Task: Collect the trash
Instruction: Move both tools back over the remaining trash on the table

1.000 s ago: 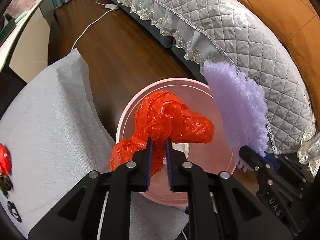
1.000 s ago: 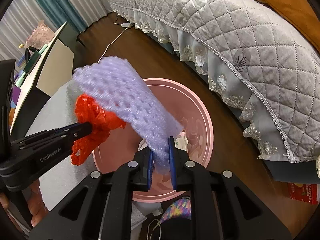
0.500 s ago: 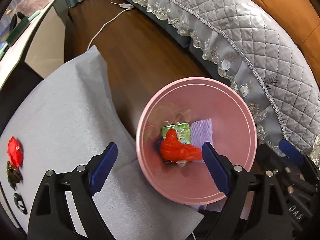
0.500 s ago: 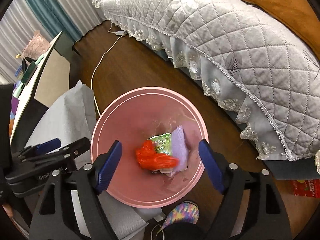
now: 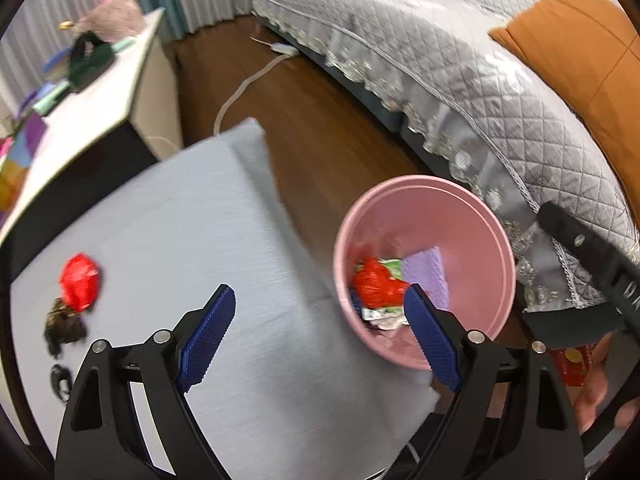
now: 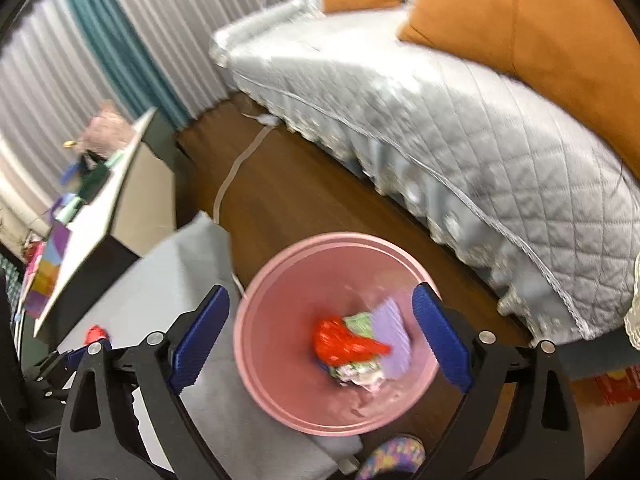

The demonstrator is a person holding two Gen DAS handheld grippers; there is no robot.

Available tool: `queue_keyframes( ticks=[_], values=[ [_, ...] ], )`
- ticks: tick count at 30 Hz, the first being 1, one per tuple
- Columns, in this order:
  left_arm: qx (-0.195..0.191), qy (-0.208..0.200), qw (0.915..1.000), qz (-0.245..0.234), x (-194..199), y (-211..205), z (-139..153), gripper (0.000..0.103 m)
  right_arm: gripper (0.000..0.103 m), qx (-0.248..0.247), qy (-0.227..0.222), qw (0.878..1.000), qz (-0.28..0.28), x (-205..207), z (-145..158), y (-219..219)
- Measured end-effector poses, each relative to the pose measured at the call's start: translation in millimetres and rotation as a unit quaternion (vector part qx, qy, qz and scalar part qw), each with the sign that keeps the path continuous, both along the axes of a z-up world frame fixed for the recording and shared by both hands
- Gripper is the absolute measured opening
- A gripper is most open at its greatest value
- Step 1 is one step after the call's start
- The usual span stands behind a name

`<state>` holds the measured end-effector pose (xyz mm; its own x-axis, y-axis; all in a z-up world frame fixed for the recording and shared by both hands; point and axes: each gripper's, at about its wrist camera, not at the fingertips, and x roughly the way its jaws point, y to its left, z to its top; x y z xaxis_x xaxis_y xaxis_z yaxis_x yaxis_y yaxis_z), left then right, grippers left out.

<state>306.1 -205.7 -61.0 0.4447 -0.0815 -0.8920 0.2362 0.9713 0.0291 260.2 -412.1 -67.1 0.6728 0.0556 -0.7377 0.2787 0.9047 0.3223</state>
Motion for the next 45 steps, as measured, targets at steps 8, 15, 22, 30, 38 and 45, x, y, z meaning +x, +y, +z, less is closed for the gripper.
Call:
queue_keyframes(
  ticks=[8,15,22,30,38,45],
  values=[
    [0.010,-0.024,0.9981,0.056,-23,72,20,0.083,0.095,0.002,-0.018,0.998,0.060,-14,18,62],
    [0.024,-0.052,0.9930,0.103,-61,143,35,0.083,0.095,-0.063,-0.060,0.984,0.153,-26,37,136],
    [0.025,-0.062,0.9818,0.178,-101,225,46,0.083,0.095,-0.039,-0.070,0.983,0.164,-19,41,172],
    [0.037,-0.071,0.9582,0.275,-146,312,45,0.083,0.095,0.013,-0.048,0.974,0.221,-23,33,232],
    [0.026,-0.045,0.9371,0.345,-152,387,31,0.083,0.095,-0.037,-0.012,0.956,0.291,-17,3,290],
    [0.013,-0.033,0.9210,0.388,-124,443,26,0.083,0.095,-0.059,0.007,0.946,0.319,-6,-13,324]
  ],
)
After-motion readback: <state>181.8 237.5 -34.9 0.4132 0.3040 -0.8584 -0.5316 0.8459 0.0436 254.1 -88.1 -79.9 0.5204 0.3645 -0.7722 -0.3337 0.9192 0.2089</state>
